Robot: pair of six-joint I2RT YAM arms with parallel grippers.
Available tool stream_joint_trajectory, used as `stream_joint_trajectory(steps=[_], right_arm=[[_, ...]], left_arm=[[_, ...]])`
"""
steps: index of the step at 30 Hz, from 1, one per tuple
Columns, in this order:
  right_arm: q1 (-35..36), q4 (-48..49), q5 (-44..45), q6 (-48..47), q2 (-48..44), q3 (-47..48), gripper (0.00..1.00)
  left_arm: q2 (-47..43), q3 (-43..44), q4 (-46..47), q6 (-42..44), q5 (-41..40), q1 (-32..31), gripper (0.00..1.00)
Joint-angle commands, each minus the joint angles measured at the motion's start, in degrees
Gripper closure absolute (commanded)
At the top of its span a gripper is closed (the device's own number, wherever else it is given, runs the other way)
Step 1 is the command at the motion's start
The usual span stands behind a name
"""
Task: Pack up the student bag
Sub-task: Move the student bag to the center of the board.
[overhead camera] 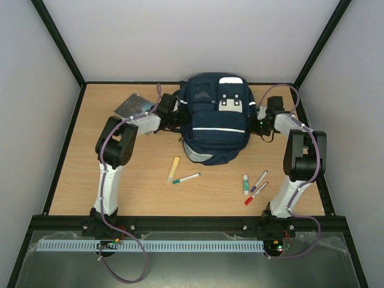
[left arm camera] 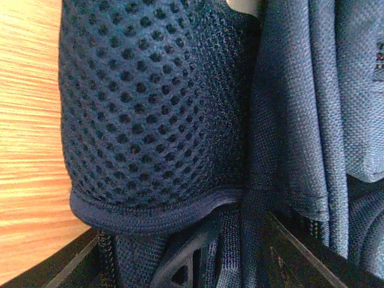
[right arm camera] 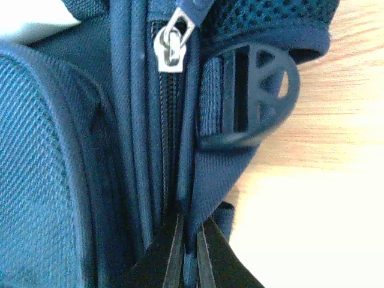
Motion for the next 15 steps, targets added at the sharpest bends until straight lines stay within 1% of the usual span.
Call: stream_joint_trajectory(steps=[1, 3, 5, 6, 7, 9, 12, 15], right_arm=[[-2.8, -5.3, -5.1, -1.5, -4.2, -3.0, 0.88], [-2.9, -5.7, -5.4, -2.4, -5.1, -4.0, 0.82], [-2.9, -5.7, -5.6, -2.7, -6.7, -4.6, 0.73], [-3.0, -5.6, -5.4, -2.7, -7.9, -4.9, 0.70], [-3.1, -5.3, -5.3, -2.8, -9.5, -5.0, 0.65], [-3.2, -5.0, -5.4, -3.5, -14.2, -5.1, 0.59], [-3.2, -3.6, -6.3, -4.6, -21.4, -5.5, 0.49], [-3.2, -2.6, -8.6, -5.7, -27.7, -5.9, 0.42]], left_arm=[[0.2, 4.4, -4.6, 5.8, 4.6, -1.5, 0.35], [-1.3, 4.2, -5.9, 6.6, 4.5, -1.0, 0.33], [-4.3, 1.7, -5.8, 6.6, 4.2, -0.6, 0.29], [-6.2, 0.1, -5.6, 6.6, 4.1, -0.4, 0.08], [-8.2, -2.0, -5.7, 6.8, 4.0, -0.3, 0.01], [-12.2, -4.5, -7.4, 7.5, 3.0, -0.2, 0.01], [-18.0, -6.6, -12.2, 10.1, -0.3, -0.2, 0.01], [-22.9, -8.7, -15.6, 14.1, -2.2, -0.3, 0.01]])
